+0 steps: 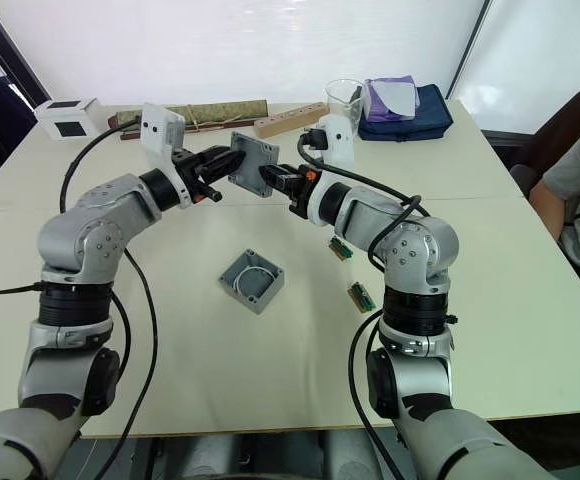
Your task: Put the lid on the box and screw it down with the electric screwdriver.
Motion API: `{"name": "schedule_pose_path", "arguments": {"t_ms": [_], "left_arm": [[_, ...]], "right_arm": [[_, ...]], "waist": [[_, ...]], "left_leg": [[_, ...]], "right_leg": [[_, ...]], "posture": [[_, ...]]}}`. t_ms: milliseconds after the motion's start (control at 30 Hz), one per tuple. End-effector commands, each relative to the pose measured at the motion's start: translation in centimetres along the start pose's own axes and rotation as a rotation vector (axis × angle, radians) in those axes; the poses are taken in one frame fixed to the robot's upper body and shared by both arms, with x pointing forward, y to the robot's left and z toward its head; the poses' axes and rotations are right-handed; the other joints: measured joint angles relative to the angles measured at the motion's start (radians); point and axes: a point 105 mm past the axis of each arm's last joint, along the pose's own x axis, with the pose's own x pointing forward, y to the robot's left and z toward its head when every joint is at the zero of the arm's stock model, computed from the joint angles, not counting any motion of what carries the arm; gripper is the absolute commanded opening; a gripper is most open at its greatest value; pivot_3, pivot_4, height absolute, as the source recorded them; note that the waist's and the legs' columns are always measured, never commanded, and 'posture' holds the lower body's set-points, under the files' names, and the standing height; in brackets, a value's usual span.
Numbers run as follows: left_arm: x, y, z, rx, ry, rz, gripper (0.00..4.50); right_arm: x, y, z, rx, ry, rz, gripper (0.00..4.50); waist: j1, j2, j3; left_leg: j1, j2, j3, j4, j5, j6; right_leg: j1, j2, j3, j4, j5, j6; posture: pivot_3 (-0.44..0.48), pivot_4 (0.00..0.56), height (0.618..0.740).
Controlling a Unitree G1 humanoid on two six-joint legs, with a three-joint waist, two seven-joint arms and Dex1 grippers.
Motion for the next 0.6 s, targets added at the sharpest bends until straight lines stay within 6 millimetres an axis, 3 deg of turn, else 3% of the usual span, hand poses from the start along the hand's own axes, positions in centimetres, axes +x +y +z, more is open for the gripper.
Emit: {"name": "schedule_pose_path", "arguments": {"t_ms": [33, 233, 300, 333, 433, 500, 533, 600], "left_arm": [[-0.6, -0.6, 2.5, 0.001, -0.057, -0.072, 2.79], [-3.4, 1.8, 3.8, -0.054, -0.047, -0.074, 2.79], [-4.3, 3.2, 4.1, -0.072, -0.054, -0.036, 2.30], [-4.7, 3.5, 4.2, -0.078, -0.051, -0.035, 2.12], [-5.3, 3.9, 3.7, -0.083, -0.023, -0.042, 0.96], [-5.4, 3.1, 2.7, -0.080, 0.025, -0.077, 0.30], [-5.3, 2.4, 2.0, -0.080, 0.053, -0.112, 0.06], [-5.2, 1.3, 1.0, -0.085, 0.087, -0.158, 0.06]], "right_arm": [[-0.1, 1.0, 1.2, -0.022, -0.054, 0.042, 0.35], [-0.7, 1.1, 2.1, -0.151, -0.094, 0.037, 0.35], [-1.5, 1.2, 2.4, -0.330, -0.123, 0.012, 0.35], [-1.9, 1.3, 2.3, -0.441, -0.132, 0.000, 0.35], [-3.0, 1.7, 1.0, -0.783, -0.126, -0.005, 0.35], [-4.0, 1.7, -1.8, -1.197, -0.065, 0.008, 0.35], [-4.9, 1.8, -3.2, -1.365, -0.069, 0.028, 0.35], [-6.0, 2.1, -5.1, -1.564, -0.100, 0.066, 0.35]], "waist": [[0.000, 0.000, 0.000], [-0.009, 0.001, 0.000], [-0.008, 0.001, 0.000], [-0.007, 0.001, 0.001], [-0.004, 0.001, 0.001], [-0.001, 0.000, 0.001], [0.001, 0.000, 0.001], [0.001, -0.001, 0.001]], "left_leg": [[0.000, 0.000, 0.000, 0.000, 0.000, 0.000], [0.000, 0.001, 0.000, -0.001, 0.000, 0.000], [0.000, 0.001, 0.000, -0.001, 0.000, 0.000], [0.000, 0.000, 0.000, -0.001, 0.000, 0.000], [0.000, 0.000, 0.000, -0.002, 0.000, 0.000], [0.000, 0.000, 0.000, -0.002, 0.000, 0.000], [0.000, 0.000, 0.000, -0.003, 0.000, 0.000], [0.000, -0.001, 0.000, -0.004, 0.000, 0.000]], "right_leg": [[0.000, 0.000, 0.000, 0.000, 0.000, 0.000], [0.000, 0.001, 0.000, 0.000, 0.000, 0.000], [-0.001, 0.001, 0.000, 0.000, 0.000, 0.000], [0.000, 0.000, -0.001, -0.001, 0.000, 0.000], [0.000, 0.000, 0.000, -0.002, 0.000, 0.000], [0.000, 0.000, -0.001, -0.003, -0.001, 0.001], [0.000, 0.000, 0.000, -0.003, -0.001, 0.001], [0.000, 0.000, 0.000, -0.004, -0.002, 0.003]], "posture": [[0.000, 0.150, 0.740], [0.000, 0.150, 0.740], [0.000, 0.150, 0.740], [0.000, 0.150, 0.740], [0.000, 0.150, 0.740], [0.000, 0.150, 0.740], [0.000, 0.150, 0.740], [0.000, 0.150, 0.740]]}}
